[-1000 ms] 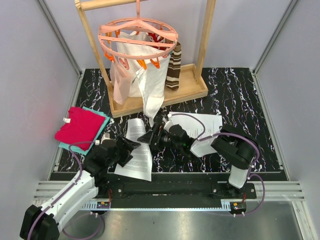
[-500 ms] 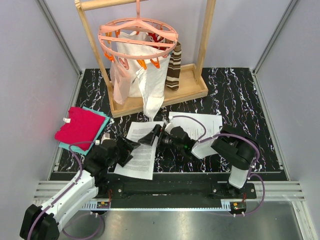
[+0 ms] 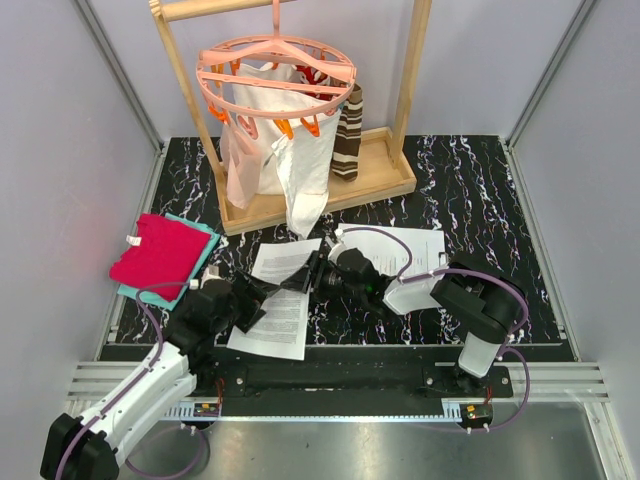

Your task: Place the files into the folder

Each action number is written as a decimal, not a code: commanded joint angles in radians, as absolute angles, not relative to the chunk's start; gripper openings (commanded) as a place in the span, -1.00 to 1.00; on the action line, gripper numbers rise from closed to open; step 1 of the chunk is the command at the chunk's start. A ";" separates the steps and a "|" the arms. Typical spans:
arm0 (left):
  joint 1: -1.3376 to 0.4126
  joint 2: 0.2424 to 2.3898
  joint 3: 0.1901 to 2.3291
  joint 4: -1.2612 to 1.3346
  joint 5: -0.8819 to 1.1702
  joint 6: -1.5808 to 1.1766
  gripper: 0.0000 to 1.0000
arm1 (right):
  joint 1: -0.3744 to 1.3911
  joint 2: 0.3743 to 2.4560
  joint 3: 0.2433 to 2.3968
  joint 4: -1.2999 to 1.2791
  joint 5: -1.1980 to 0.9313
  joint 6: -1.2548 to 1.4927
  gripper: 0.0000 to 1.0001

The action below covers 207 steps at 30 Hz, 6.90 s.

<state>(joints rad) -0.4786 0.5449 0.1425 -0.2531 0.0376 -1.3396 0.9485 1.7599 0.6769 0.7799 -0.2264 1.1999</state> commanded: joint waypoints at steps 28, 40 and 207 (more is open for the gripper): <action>-0.476 0.486 0.462 -0.261 0.107 -0.896 0.98 | 0.816 1.761 1.397 -1.037 -0.105 -0.337 -0.81; -0.476 0.486 0.413 -0.233 0.115 -0.911 0.98 | 0.750 1.942 1.509 -0.951 0.225 -0.564 -0.87; -0.776 1.437 0.888 -0.242 -0.135 -0.630 0.98 | 0.034 1.653 1.141 -0.607 0.100 0.272 0.99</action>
